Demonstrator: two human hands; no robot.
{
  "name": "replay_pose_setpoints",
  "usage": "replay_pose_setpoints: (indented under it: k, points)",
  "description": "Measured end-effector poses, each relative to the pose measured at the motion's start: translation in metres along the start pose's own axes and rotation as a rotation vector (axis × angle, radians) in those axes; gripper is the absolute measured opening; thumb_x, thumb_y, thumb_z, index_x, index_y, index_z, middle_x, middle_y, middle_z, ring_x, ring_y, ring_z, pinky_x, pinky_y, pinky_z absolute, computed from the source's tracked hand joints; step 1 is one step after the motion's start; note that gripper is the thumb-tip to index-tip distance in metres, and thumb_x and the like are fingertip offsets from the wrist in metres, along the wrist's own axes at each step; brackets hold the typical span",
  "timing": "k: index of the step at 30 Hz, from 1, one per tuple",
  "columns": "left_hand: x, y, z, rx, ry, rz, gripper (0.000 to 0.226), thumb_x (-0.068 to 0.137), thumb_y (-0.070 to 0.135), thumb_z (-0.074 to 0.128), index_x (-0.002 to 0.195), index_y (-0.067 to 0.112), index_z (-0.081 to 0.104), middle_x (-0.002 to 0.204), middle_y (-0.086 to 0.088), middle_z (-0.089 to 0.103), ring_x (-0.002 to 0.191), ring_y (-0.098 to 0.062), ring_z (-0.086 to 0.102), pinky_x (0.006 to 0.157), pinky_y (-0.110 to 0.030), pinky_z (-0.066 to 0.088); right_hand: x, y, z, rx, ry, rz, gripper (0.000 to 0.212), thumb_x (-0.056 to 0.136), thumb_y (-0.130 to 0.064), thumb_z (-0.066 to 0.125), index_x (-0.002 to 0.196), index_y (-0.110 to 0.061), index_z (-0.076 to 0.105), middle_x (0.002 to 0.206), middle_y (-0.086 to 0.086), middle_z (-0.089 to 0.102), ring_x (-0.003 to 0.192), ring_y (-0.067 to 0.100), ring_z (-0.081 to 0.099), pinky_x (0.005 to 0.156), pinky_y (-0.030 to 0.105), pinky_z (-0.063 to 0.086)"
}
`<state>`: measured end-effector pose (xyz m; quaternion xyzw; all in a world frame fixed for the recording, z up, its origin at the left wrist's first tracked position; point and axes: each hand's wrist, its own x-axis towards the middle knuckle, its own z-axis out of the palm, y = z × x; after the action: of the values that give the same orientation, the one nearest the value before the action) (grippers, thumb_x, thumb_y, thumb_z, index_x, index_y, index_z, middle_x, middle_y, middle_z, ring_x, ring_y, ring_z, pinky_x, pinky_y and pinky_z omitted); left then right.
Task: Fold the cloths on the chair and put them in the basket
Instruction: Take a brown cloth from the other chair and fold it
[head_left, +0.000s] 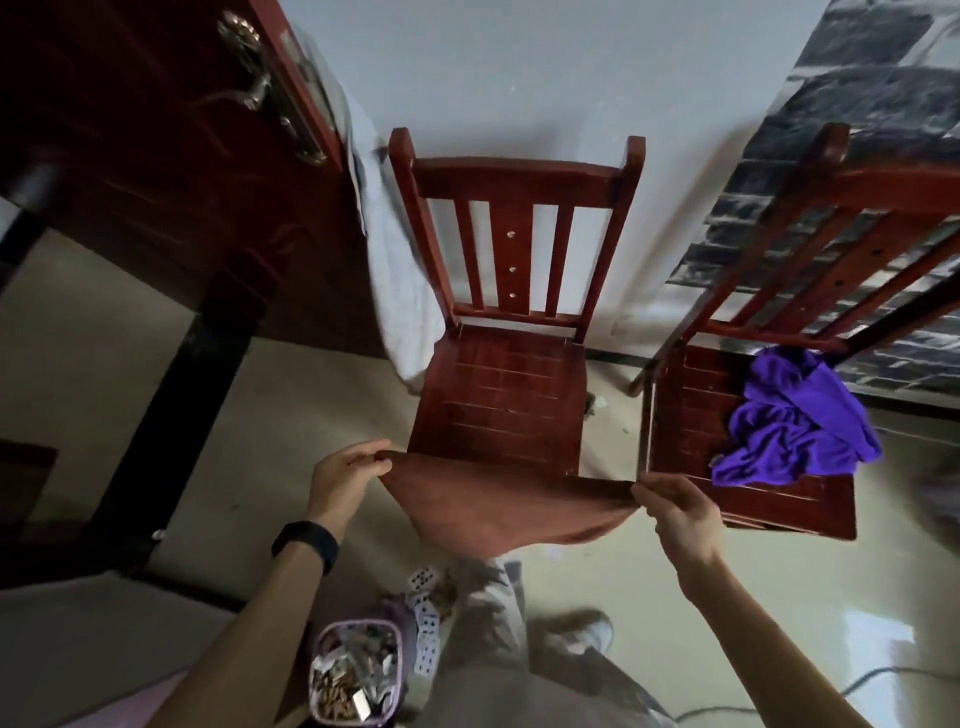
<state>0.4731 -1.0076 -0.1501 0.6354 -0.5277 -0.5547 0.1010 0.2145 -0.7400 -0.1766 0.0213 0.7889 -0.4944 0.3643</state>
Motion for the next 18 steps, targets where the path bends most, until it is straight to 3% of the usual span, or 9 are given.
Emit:
replay_pose_setpoints:
  k: [5,7,9,11,14,16,18]
  points:
    - [0.096,0.024,0.020,0.116,-0.069,0.021,0.028,0.079,0.005,0.073,0.092,0.030,0.075,0.102,-0.001,0.073,0.101,-0.015,0.067,0.090,-0.023,0.049,0.067,-0.011,0.049,-0.072,0.112,0.094,0.014,0.083,-0.013,0.077,0.086,-0.025,0.072,0.087,0.006,0.075,0.077,0.025,0.070,0.075,0.039,0.057]
    - [0.142,0.034,0.034,0.144,-0.056,0.003,0.027,0.079,0.007,0.074,0.090,0.032,0.075,0.100,-0.002,0.074,0.095,-0.013,0.068,0.085,-0.022,0.050,0.110,-0.015,0.070,-0.091,0.138,0.134,0.013,0.076,-0.030,0.079,0.088,-0.032,0.074,0.088,-0.005,0.075,0.080,0.023,0.073,0.082,0.046,0.059]
    - [0.194,0.041,0.051,0.150,-0.033,-0.002,0.026,0.077,0.011,0.077,0.089,0.034,0.075,0.102,-0.001,0.074,0.095,-0.012,0.068,0.090,-0.028,0.053,0.165,-0.009,0.090,-0.065,0.147,0.173,0.024,0.067,-0.044,0.074,0.090,-0.040,0.074,0.089,-0.014,0.073,0.088,0.021,0.072,0.081,0.049,0.060]
    - [0.240,0.047,0.070,0.157,-0.009,0.002,0.025,0.078,0.014,0.077,0.095,0.032,0.075,0.105,0.000,0.072,0.097,-0.013,0.066,0.091,-0.028,0.052,0.203,-0.024,0.116,-0.044,0.196,0.190,0.020,0.069,-0.044,0.073,0.090,-0.043,0.073,0.088,-0.019,0.072,0.093,0.017,0.070,0.081,0.049,0.060]
    - [0.303,0.052,0.100,0.126,0.025,0.032,0.024,0.082,0.014,0.075,0.104,0.024,0.074,0.106,-0.001,0.069,0.093,-0.013,0.064,0.075,-0.018,0.050,0.254,-0.038,0.149,-0.061,0.307,0.112,0.011,0.082,-0.028,0.072,0.090,-0.035,0.073,0.092,-0.010,0.074,0.091,0.017,0.071,0.089,0.042,0.057]
    - [0.340,0.053,0.118,0.136,0.010,0.045,0.024,0.082,0.016,0.075,0.103,0.027,0.073,0.109,-0.001,0.069,0.098,-0.016,0.065,0.086,-0.029,0.055,0.288,-0.039,0.164,-0.082,0.315,0.078,0.017,0.085,-0.023,0.070,0.100,-0.031,0.073,0.101,-0.006,0.075,0.095,0.017,0.070,0.093,0.038,0.056]
    - [0.372,0.046,0.131,0.186,-0.072,0.041,0.036,0.082,0.015,0.075,0.116,0.025,0.068,0.120,-0.007,0.066,0.111,-0.020,0.063,0.101,-0.035,0.049,0.314,-0.031,0.172,-0.138,0.231,0.075,0.034,0.087,-0.025,0.068,0.121,-0.032,0.067,0.122,-0.007,0.069,0.105,0.014,0.067,0.094,0.033,0.054]
